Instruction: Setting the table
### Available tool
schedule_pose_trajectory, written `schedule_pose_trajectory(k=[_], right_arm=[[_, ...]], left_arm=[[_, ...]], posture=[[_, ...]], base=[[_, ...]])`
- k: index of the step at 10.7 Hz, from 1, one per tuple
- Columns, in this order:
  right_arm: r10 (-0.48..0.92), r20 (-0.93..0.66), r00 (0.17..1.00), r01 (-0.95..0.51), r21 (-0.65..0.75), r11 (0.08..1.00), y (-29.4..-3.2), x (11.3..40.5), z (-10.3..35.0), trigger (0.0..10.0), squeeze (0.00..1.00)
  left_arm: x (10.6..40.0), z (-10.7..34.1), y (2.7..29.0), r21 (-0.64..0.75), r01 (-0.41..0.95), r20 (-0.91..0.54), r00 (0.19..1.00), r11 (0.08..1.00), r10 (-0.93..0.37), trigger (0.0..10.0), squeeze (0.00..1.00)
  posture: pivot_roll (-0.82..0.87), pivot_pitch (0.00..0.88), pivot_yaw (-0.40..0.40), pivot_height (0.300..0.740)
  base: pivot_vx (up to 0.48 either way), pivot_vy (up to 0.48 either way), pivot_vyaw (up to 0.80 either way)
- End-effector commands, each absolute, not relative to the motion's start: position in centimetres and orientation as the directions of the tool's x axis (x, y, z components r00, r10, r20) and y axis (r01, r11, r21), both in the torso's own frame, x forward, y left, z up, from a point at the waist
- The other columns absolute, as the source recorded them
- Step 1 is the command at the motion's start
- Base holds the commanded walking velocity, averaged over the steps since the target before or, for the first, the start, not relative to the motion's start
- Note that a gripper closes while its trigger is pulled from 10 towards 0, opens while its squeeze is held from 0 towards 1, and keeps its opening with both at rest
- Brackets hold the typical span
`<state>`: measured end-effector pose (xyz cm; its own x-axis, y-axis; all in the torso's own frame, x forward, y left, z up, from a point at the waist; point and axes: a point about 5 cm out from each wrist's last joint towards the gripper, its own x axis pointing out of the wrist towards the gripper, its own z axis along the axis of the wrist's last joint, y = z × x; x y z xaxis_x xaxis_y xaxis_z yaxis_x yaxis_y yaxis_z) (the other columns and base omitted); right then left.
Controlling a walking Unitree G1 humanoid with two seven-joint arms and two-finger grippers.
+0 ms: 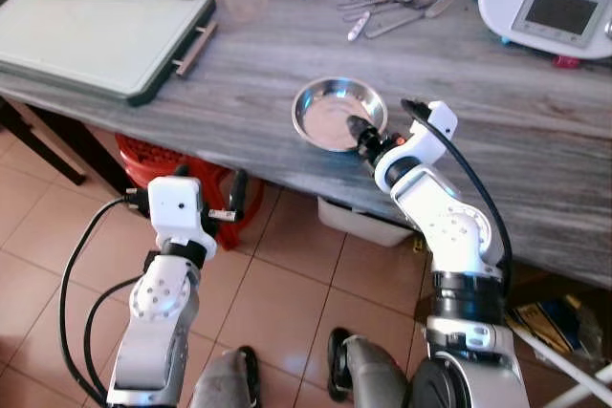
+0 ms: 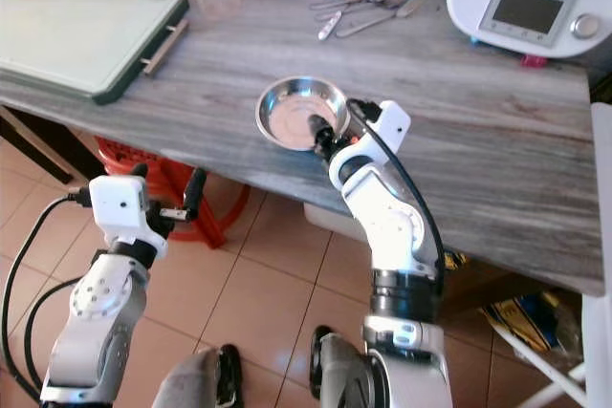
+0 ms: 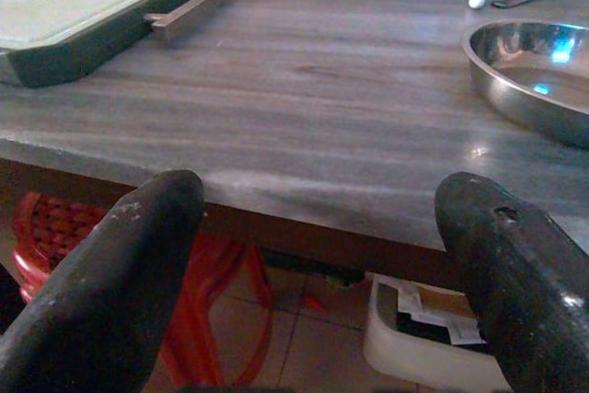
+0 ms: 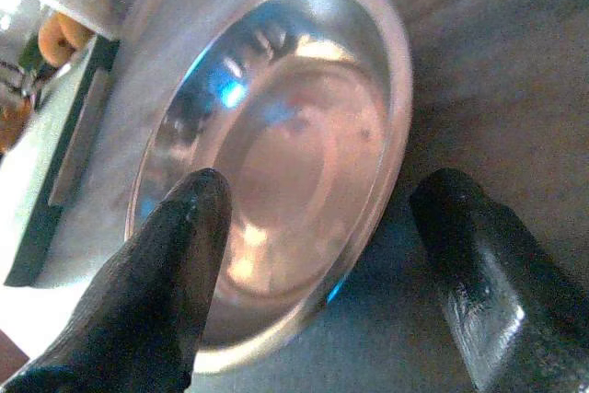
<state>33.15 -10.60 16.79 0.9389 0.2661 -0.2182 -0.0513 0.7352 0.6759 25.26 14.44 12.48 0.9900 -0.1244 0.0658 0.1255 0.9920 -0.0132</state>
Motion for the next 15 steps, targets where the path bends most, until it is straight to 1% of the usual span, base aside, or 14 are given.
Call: schedule_pose_trajectory(k=[1,2,3,4,5,6,8,9,10,11,12,15], right_arm=[[0.3,-0.269,0.915,-0.043,0.676,0.735,-10.0,32.5,16.0,10.0,1.0],[0.312,-0.268,0.912,-0.056,0.67,0.74,-10.1,31.6,16.6,10.0,1.0],[0.319,-0.275,0.907,-0.06,0.667,0.743,-10.1,30.9,16.8,10.0,0.0],[0.342,-0.286,0.895,-0.077,0.656,0.75,-10.0,30.0,16.8,10.0,0.0],[0.415,-0.286,0.864,-0.167,0.614,0.771,-9.4,29.0,17.1,10.0,0.0],[0.528,-0.245,0.813,-0.342,0.534,0.774,-8.5,28.0,18.2,10.0,0.0],[0.605,-0.21,0.768,-0.486,0.426,0.764,-8.2,27.8,19.4,10.0,0.0],[0.638,-0.145,0.756,-0.608,0.205,0.767,-8.6,28.5,20.8,10.0,0.0],[0.631,-0.143,0.762,-0.613,0.151,0.775,-9.0,28.8,20.9,10.0,0.0],[0.661,-0.097,0.744,-0.663,0.012,0.748,-9.9,30.1,21.2,10.0,0.0],[0.693,-0.085,0.716,-0.697,-0.046,0.715,-10.4,30.9,21.2,10.0,0.0],[0.789,-0.16,0.594,-0.805,-0.123,0.581,-11.1,32.1,18.8,10.0,0.0]], left_arm=[[25.1,12.2,14.4,-0.018,0.136,0.053,0.989,0.991,-0.135,10.0,0.0],[25.1,12.2,14.5,-0.017,0.138,0.051,0.989,0.99,-0.137,10.0,0.0],[25.1,12.2,14.5,-0.016,0.14,0.05,0.989,0.99,-0.139,10.0,0.0],[25.1,12.2,14.5,-0.016,0.142,0.05,0.989,0.99,-0.142,10.0,0.0],[25.2,12.2,14.5,-0.018,0.147,0.051,0.988,0.989,-0.146,10.0,0.0],[25.3,12.2,14.4,-0.018,0.152,0.054,0.987,0.988,-0.151,10.0,0.0],[25.4,12.3,14.4,-0.018,0.156,0.059,0.986,0.988,-0.154,10.0,0.0],[25.4,12.4,14.4,-0.02,0.152,0.059,0.987,0.988,-0.15,10.0,0.0],[25.3,12.4,14.4,-0.021,0.151,0.059,0.987,0.988,-0.15,10.0,0.0],[25.3,12.3,14.2,-0.024,0.153,0.057,0.987,0.988,-0.151,10.0,0.0],[25.4,12.4,14.1,-0.026,0.153,0.058,0.987,0.988,-0.151,10.0,0.0],[25.3,12.4,14.3,-0.019,0.149,0.055,0.988,0.989,-0.148,10.0,0.0]], posture=[[0.0,0.226,0.008,0.74],[0.0,0.229,0.009,0.74],[0.0,0.231,0.01,0.74],[-0.01,0.229,0.013,0.74],[-0.02,0.228,0.014,0.74],[-0.02,0.225,0.016,0.74],[-0.02,0.224,0.018,0.74],[-0.01,0.227,0.019,0.74],[-0.01,0.228,0.018,0.74],[-0.01,0.233,0.016,0.74],[-0.01,0.234,0.016,0.74],[0.01,0.239,0.019,0.74]], base=[[0.0,0.0,0.0],[0.0,0.0,0.0],[0.0,0.0,0.0],[0.0,0.0,0.0],[0.0,0.0,0.0],[0.0,0.0,0.0],[0.0,0.0,0.0],[0.0,0.0,0.0],[0.0,0.0,0.0],[0.0,0.0,0.0],[0.0,0.0,0.0],[0.0,0.0,0.0]])
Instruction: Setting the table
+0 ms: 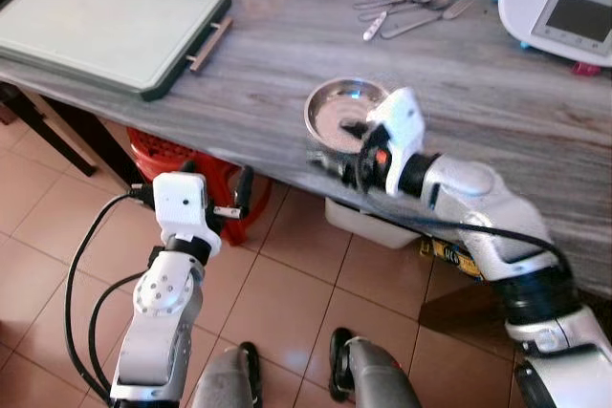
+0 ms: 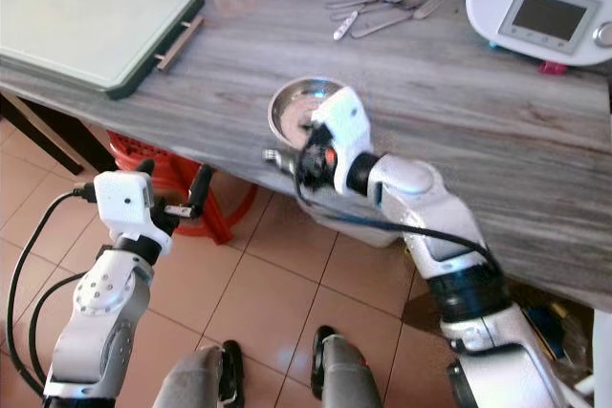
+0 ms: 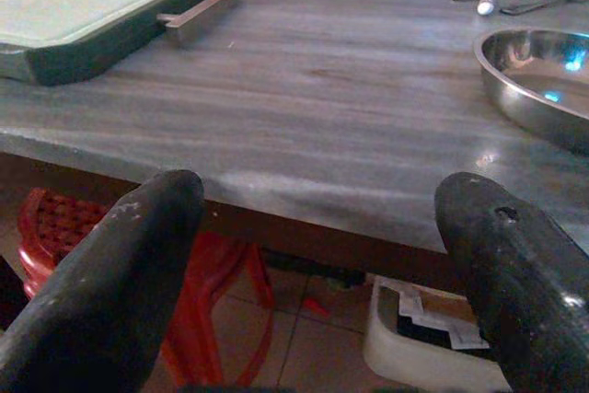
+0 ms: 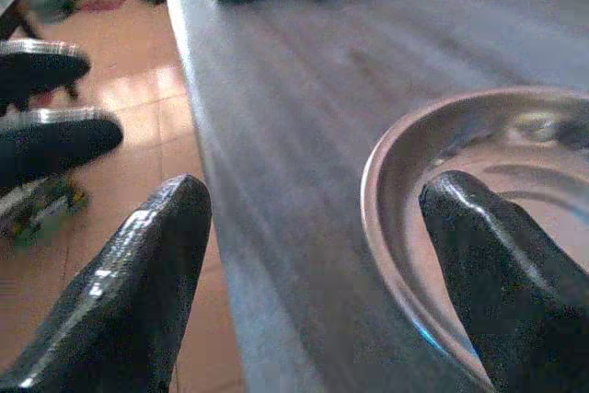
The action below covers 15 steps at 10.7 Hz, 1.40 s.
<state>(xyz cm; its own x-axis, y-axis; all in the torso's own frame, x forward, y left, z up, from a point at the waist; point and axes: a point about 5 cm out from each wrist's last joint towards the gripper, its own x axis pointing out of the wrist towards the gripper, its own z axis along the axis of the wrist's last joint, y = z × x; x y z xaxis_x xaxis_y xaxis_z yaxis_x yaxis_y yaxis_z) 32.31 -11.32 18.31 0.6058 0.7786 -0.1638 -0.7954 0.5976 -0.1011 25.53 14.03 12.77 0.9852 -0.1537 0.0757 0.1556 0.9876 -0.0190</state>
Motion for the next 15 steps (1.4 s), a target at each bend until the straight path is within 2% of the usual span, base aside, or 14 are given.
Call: schedule_pose_trajectory(k=[1,5,8,12,15], right_arm=[[0.801,-0.162,0.576,-0.817,-0.139,0.559,-11.7,32.8,18.4,10.0,0.0],[0.803,-0.214,0.556,-0.829,-0.21,0.518,-13.3,33.7,17.0,10.0,0.0],[0.841,-0.248,0.48,-0.877,-0.172,0.449,-13.2,33.2,16.1,10.0,0.0],[0.865,-0.233,0.445,-0.894,-0.169,0.415,-13.1,32.9,16.7,10.0,0.0],[0.9,-0.185,0.394,-0.919,-0.107,0.38,-12.6,32.1,17.3,10.0,0.0]], left_arm=[[25.2,12.4,14.4,-0.016,0.146,0.052,0.988,0.989,-0.145,10.0,0.0],[25.2,12.3,14.4,-0.013,0.144,0.044,0.989,0.989,-0.143,10.0,0.0],[25.3,12.4,14.4,-0.008,0.143,0.042,0.989,0.99,-0.142,10.0,0.0],[25.4,12.4,14.3,-0.011,0.144,0.042,0.989,0.989,-0.144,10.0,0.0],[25.6,12.3,14.2,-0.011,0.15,0.042,0.988,0.989,-0.149,10.0,0.0]], posture=[[0.01,0.241,0.021,0.74],[0.02,0.245,0.026,0.74],[0.02,0.245,0.026,0.74],[0.01,0.236,0.027,0.74],[0.01,0.232,0.028,0.74]], base=[[0.0,0.0,0.0],[0.0,0.0,0.0],[0.0,0.0,0.0],[0.0,0.0,0.0],[0.0,0.0,0.0]])
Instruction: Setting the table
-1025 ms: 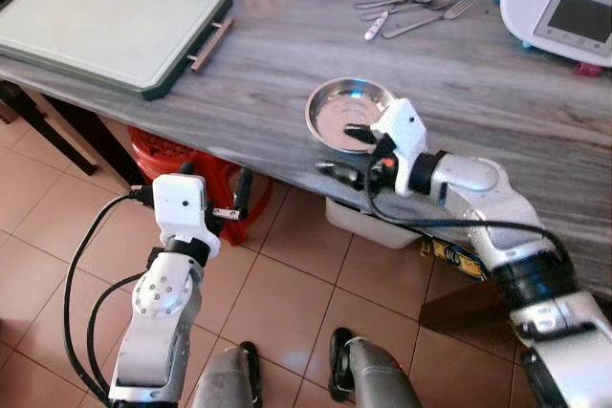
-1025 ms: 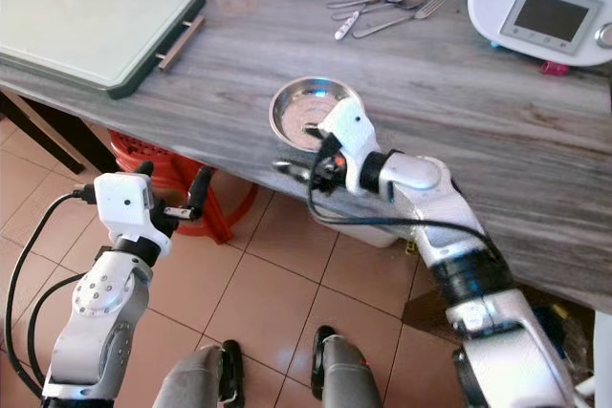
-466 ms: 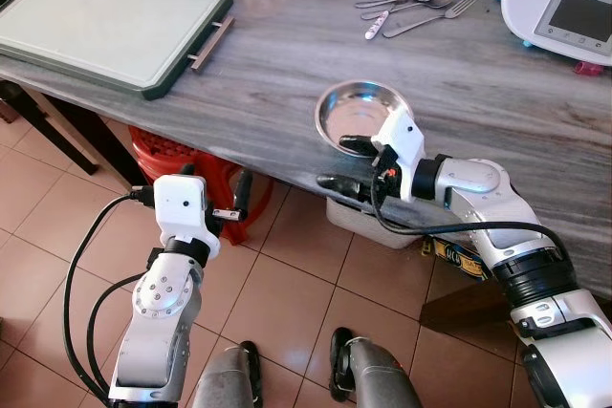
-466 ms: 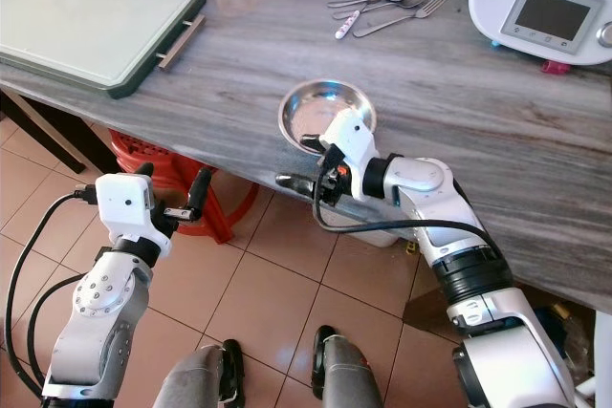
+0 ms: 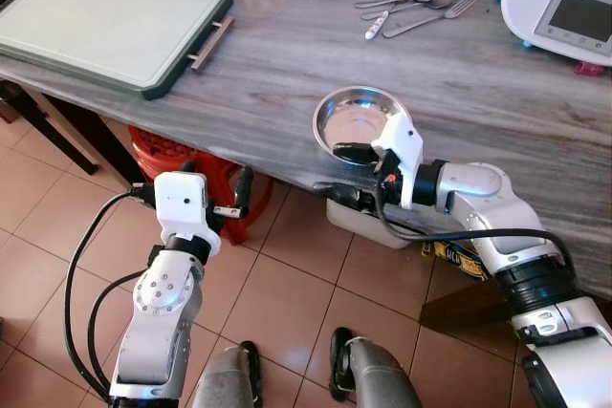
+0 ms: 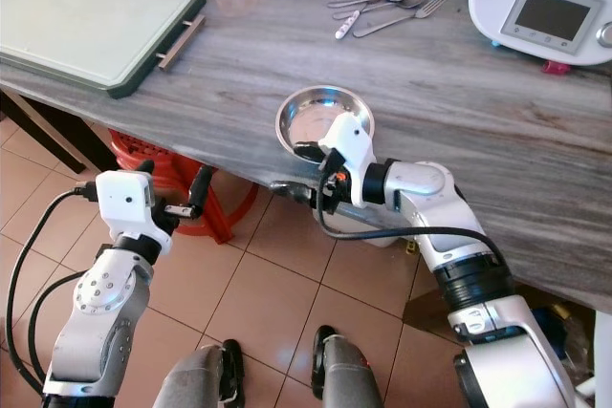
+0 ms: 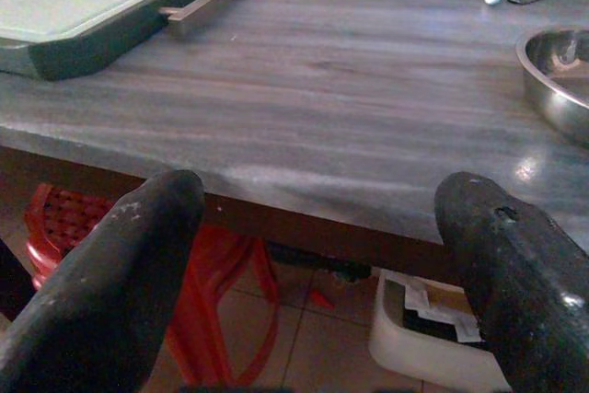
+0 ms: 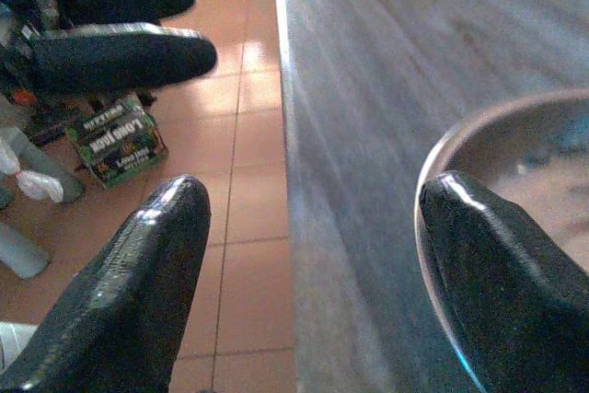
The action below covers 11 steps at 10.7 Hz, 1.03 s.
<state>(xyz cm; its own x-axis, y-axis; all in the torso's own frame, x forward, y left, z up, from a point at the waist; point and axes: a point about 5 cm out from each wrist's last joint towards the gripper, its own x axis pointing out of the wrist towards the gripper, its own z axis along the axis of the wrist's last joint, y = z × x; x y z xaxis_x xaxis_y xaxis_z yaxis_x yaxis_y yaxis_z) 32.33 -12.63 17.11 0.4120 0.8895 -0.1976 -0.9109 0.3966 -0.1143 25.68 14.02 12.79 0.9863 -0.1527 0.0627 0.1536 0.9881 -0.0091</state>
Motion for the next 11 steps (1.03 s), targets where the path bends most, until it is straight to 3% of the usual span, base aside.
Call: schedule_pose_trajectory(k=[1,3,4,7,8,9,11], right_arm=[[0.897,-0.193,0.399,-0.916,-0.119,0.382,-12.7,32.1,17.2,10.0,0.0],[0.871,-0.147,0.469,-0.878,-0.185,0.442,-12.7,32.5,18.0,10.0,0.0],[0.837,-0.074,0.542,-0.825,-0.238,0.513,-12.8,32.9,19.2,10.0,0.0],[0.575,0.186,0.797,-0.538,-0.216,0.815,-13.4,31.9,20.5,10.0,0.0],[0.442,0.248,0.862,-0.41,-0.17,0.896,-13.8,30.5,19.8,10.0,1.0],[0.4,0.261,0.879,-0.37,-0.157,0.916,-14.0,29.9,19.5,10.0,1.0],[0.185,0.295,0.937,-0.125,-0.211,0.969,-15.8,28.1,18.8,10.0,1.0]], left_arm=[[25.6,12.3,14.2,-0.012,0.151,0.043,0.988,0.989,-0.15,10.0,0.0],[25.7,12.5,14.2,-0.014,0.147,0.048,0.988,0.989,-0.146,10.0,0.0],[25.8,12.7,14.2,-0.013,0.142,0.06,0.988,0.99,-0.141,10.0,0.0],[25.7,12.8,14.3,-0.021,0.082,0.059,0.995,0.996,-0.081,10.0,0.0],[25.8,12.8,14.4,-0.017,0.069,0.057,0.996,0.997,-0.068,10.0,0.0],[25.9,12.8,14.5,-0.018,0.066,0.057,0.996,0.998,-0.065,10.0,0.0],[25.9,13.0,14.8,-0.028,0.046,0.063,0.997,0.999,-0.045,10.0,0.0]], posture=[[0.01,0.231,0.027,0.74],[0.01,0.23,0.025,0.74],[0.01,0.235,0.023,0.74],[0.0,0.222,0.011,0.74],[0.0,0.218,0.01,0.74],[-0.01,0.215,0.009,0.74],[-0.02,0.212,0.004,0.74]], base=[[0.0,0.0,0.0],[0.0,0.0,0.0],[0.0,0.0,0.0],[0.0,0.0,0.0],[0.0,0.0,0.0],[0.0,0.0,0.0],[0.0,0.0,0.0]])
